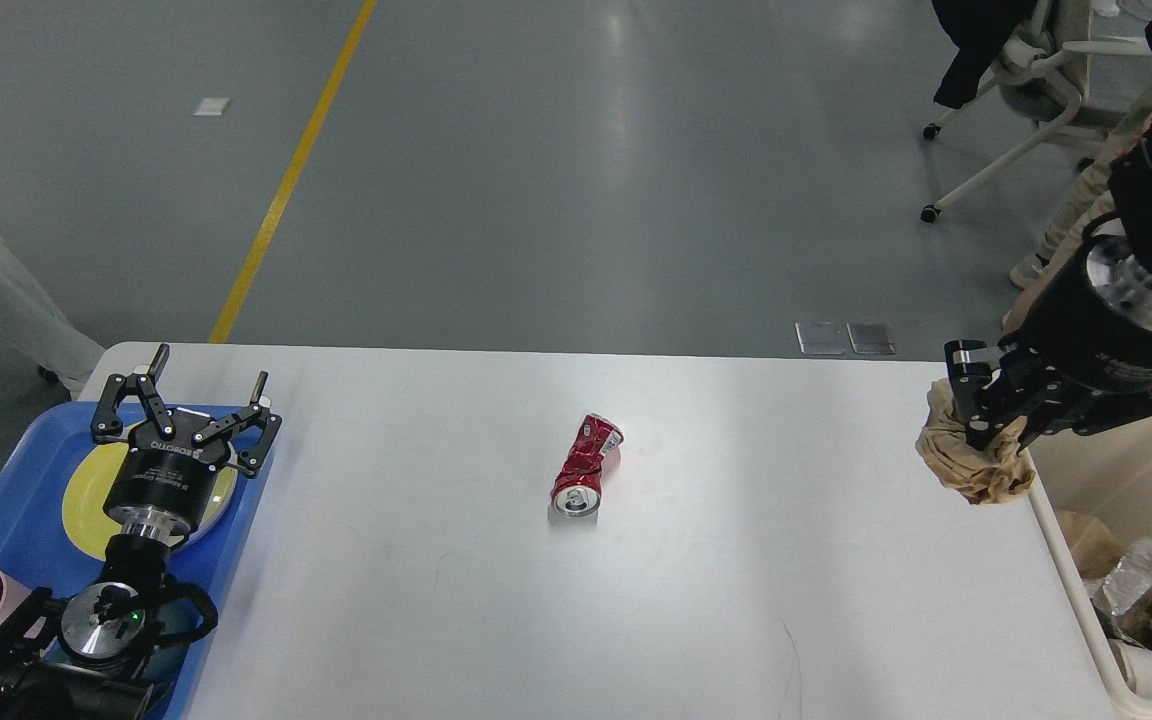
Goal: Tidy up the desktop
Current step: 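Carry the crumpled tan paper into the white bin and release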
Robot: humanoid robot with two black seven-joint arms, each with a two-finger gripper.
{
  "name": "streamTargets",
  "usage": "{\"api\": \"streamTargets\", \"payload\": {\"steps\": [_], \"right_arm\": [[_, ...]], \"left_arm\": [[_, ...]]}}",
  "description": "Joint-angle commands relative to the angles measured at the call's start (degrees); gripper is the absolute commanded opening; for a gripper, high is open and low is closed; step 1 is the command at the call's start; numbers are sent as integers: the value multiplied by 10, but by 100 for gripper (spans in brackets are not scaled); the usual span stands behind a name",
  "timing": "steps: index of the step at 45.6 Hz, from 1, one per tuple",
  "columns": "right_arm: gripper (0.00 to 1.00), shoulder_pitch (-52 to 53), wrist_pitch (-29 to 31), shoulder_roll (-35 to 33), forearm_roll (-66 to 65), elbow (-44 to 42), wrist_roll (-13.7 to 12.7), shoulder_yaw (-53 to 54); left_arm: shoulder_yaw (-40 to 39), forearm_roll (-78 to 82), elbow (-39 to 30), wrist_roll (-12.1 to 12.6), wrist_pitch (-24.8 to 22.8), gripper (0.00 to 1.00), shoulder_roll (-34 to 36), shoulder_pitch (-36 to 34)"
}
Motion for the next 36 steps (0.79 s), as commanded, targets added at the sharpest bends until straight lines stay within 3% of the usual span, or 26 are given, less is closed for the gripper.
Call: {"api": "streamTargets", "payload": {"steps": [1, 11, 21, 29, 36], "right_arm": [[0, 1, -10, -7, 0, -4, 0, -37], [0, -35, -30, -72, -7, -48, -1, -89], [0, -140, -31, -189, -54, -174, -6, -100], [0, -293, -33, -262, -68, -323, -6, -64], [0, -492, -55, -289, -68, -465, -6, 56]], "left_arm": [[0, 0, 0, 0, 0, 97, 0, 0], [0, 0, 0, 0, 0, 96, 0, 0], [0, 0, 0, 0, 0, 97, 0, 0], [0, 0, 0, 0, 0, 97, 0, 0], [0, 0, 0, 0, 0, 96, 0, 0]]}}
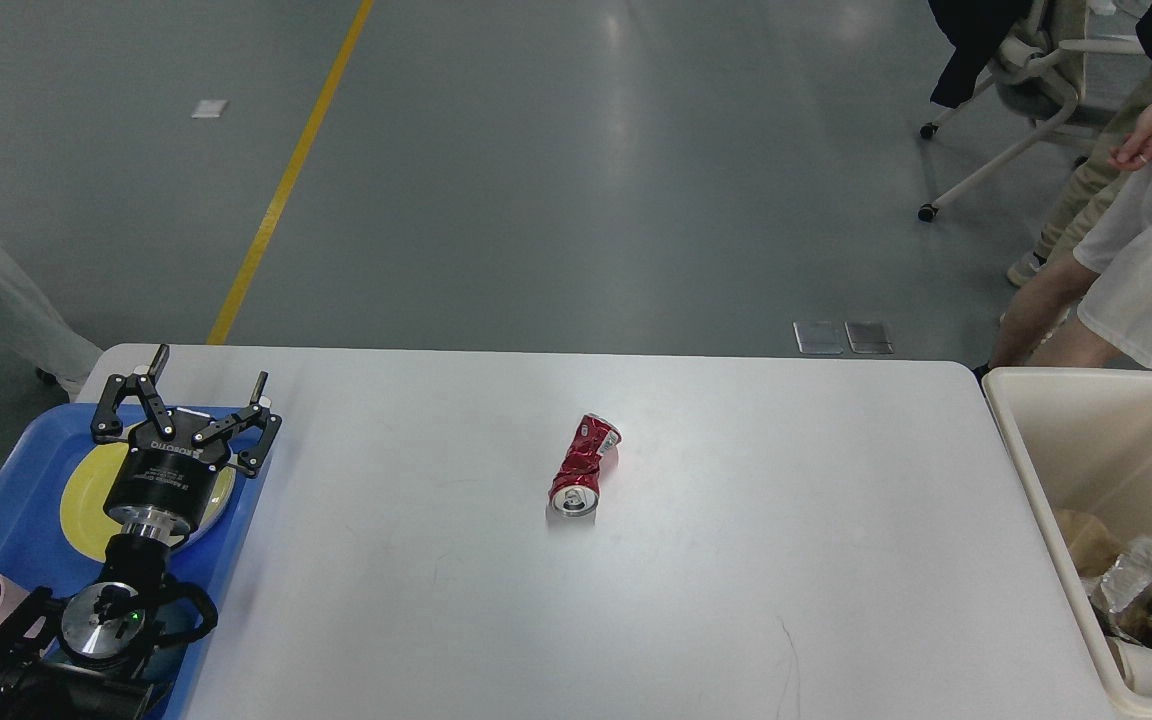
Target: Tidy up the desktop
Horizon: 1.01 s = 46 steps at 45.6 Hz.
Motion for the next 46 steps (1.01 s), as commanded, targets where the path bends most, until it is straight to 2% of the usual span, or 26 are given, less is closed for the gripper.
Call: {"api": "streamTargets", "payload": {"steps": [1, 9, 18, 27, 30, 35, 36, 40, 42, 46], "right_arm": [[0, -157, -23, -25, -1, -108, 0, 104], [0, -387, -66, -19, -1, -279, 0, 245], [0, -591, -165, 70, 0, -431, -2, 319], [0, -685, -300, 127, 0, -477, -12, 341], [0, -700, -322, 139, 0, -485, -23, 341], [0, -713, -327, 140, 0, -487, -24, 338], [11, -714, -327, 140, 0, -488, -24, 338], [77, -715, -350, 140, 0, -489, -22, 340], [99, -715, -371, 141, 0, -487, -22, 341], [100, -717, -383, 148, 0, -484, -22, 341]], "left_arm": [[0, 0, 0, 0, 0, 97, 0, 0], [0, 0, 0, 0, 0, 96, 0, 0], [0, 0, 0, 0, 0, 97, 0, 0], [-1, 0, 0, 0, 0, 97, 0, 0], [0, 0, 0, 0, 0, 96, 0, 0], [0, 0, 0, 0, 0, 97, 0, 0], [0, 0, 0, 0, 0, 96, 0, 0], [0, 0, 0, 0, 0, 97, 0, 0], [0, 0, 0, 0, 0, 97, 0, 0], [0, 0, 0, 0, 0, 97, 0, 0]]}}
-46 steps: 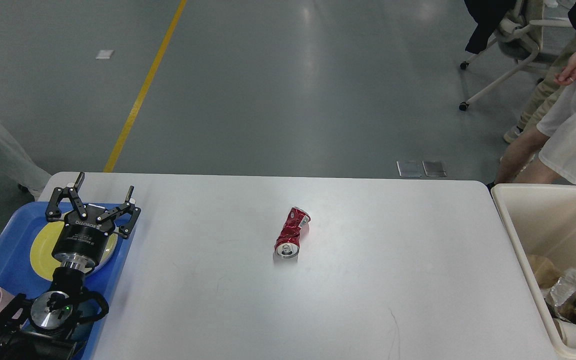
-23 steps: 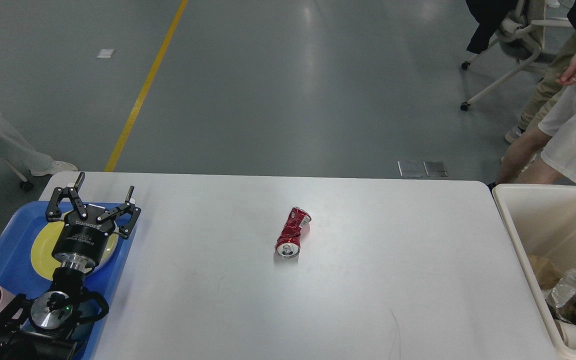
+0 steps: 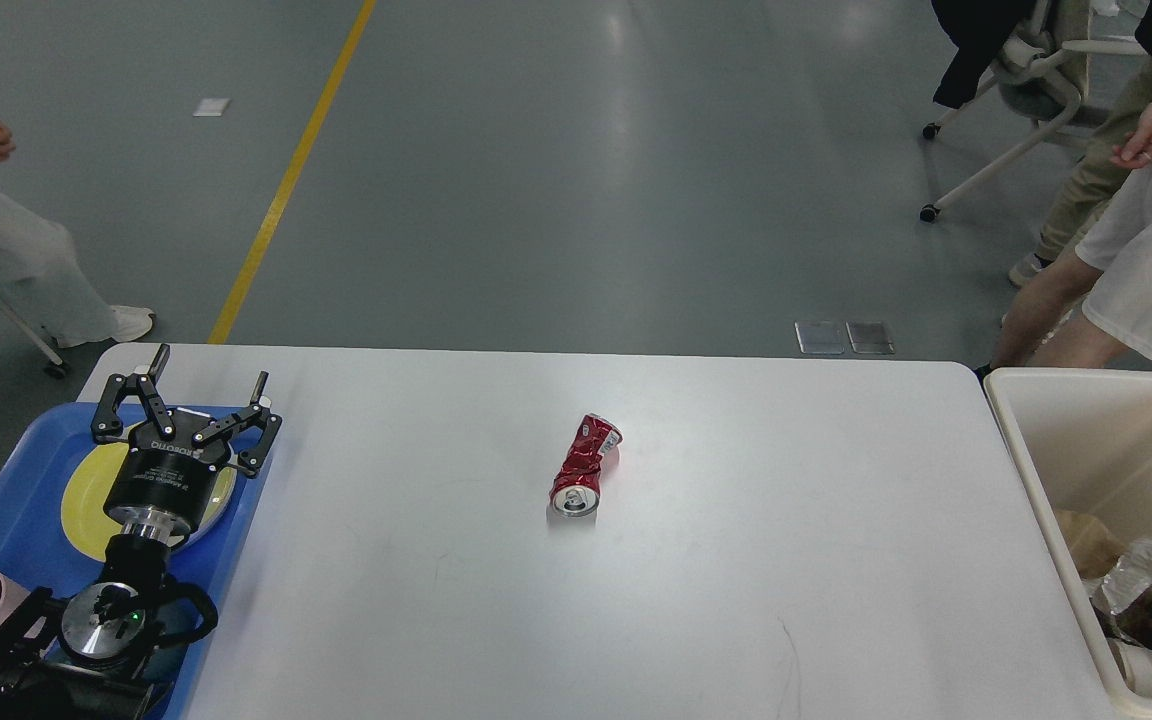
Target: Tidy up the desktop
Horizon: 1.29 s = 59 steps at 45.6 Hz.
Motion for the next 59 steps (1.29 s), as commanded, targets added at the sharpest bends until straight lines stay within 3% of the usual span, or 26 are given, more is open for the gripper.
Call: {"api": "streamTargets", "payload": {"steps": [1, 20, 27, 36, 40, 46, 51, 59], "right_arm": [[100, -4, -20, 9, 0, 4, 1, 1], [100, 12, -12, -1, -1, 13, 0, 0], [100, 86, 86, -56, -3, 81, -1, -7], [100, 267, 231, -119, -74, 183, -3, -49], [100, 389, 299, -137, -123, 268, -4, -89], [100, 587, 349, -136, -142, 422, -23, -174], [100, 732, 368, -98, -142, 536, -35, -229], [100, 921, 434, 30, -135, 650, -35, -300]], "left_arm": [[0, 0, 0, 0, 0, 97, 0, 0], [0, 0, 0, 0, 0, 97, 0, 0], [0, 0, 0, 0, 0, 97, 0, 0], [0, 0, 0, 0, 0, 97, 0, 0], [0, 0, 0, 0, 0, 97, 0, 0], [0, 0, 0, 0, 0, 96, 0, 0], [0, 0, 0, 0, 0, 97, 0, 0], [0, 0, 0, 0, 0, 96, 0, 0]]}}
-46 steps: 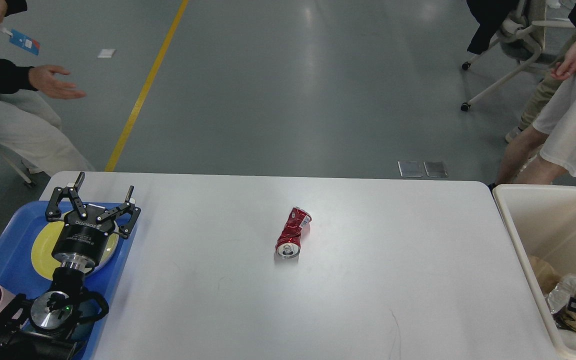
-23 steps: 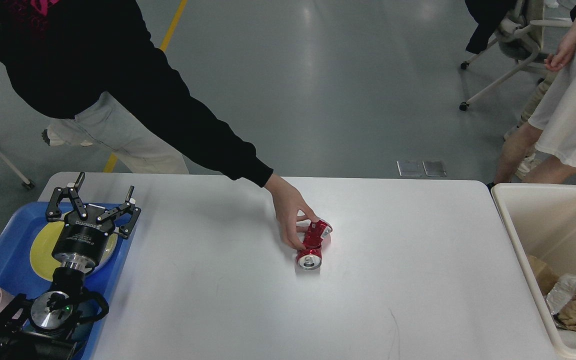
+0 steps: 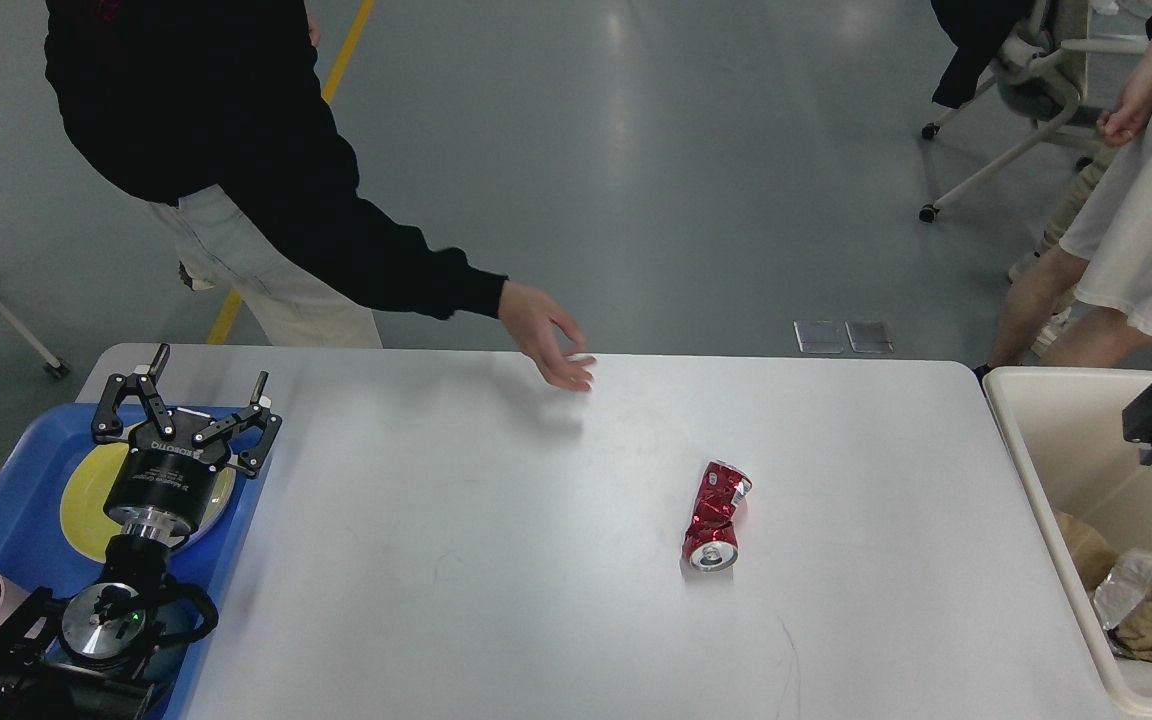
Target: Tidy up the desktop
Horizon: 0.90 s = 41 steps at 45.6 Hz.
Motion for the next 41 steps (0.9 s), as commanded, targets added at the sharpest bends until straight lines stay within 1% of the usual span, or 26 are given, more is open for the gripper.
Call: {"api": "streamTargets", "payload": {"steps": [1, 5, 8, 13, 18, 24, 27, 33, 41], "right_arm": [[100, 139, 62, 85, 5, 78, 0, -29], [100, 197, 108, 93, 7, 105, 4, 8], [100, 235, 125, 93, 10, 137, 4, 42], [100, 307, 117, 96, 12, 209, 1, 83], [100, 346, 97, 101, 15, 268, 2, 122], [100, 350, 37, 105, 22, 306, 1, 116], [100, 344, 16, 105, 23, 312, 2, 110], [100, 330, 6, 106, 26, 309, 2, 109], [100, 269, -35, 114, 27, 296, 2, 115]], "left_arm": [[0, 0, 0, 0, 0, 97, 0, 0], [0, 0, 0, 0, 0, 97, 0, 0], [0, 0, 0, 0, 0, 97, 0, 0], [0, 0, 0, 0, 0, 97, 0, 0], [0, 0, 0, 0, 0, 97, 0, 0], [-1, 0, 0, 0, 0, 96, 0, 0], [0, 0, 0, 0, 0, 97, 0, 0], [0, 0, 0, 0, 0, 96, 0, 0], [-1, 0, 0, 0, 0, 97, 0, 0]]}}
